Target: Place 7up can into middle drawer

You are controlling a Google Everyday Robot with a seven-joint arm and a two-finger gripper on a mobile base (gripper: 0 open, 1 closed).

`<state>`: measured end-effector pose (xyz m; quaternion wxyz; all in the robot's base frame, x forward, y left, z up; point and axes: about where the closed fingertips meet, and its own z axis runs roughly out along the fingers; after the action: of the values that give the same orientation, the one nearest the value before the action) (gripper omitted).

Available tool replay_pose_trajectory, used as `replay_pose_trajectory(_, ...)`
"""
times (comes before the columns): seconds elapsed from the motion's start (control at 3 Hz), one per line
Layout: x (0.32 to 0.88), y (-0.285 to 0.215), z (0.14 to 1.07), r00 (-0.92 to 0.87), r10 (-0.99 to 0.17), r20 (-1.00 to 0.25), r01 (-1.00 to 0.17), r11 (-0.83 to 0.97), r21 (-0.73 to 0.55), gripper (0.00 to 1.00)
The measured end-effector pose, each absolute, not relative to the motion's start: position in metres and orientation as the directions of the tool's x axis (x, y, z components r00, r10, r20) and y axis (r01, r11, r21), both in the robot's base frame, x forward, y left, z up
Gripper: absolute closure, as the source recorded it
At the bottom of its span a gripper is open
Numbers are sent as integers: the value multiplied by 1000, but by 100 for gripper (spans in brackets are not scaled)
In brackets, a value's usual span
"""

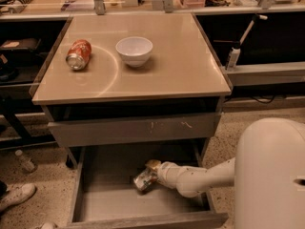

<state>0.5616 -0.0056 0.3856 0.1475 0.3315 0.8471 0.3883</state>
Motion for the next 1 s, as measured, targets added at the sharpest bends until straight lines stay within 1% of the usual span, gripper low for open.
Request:
replay_pose_trajectory(0.33,562,-6,386,-737,676,7,447,479,756,81)
replay_pose_trajectory(1.0,562,-6,386,-737,676,7,447,479,756,34)
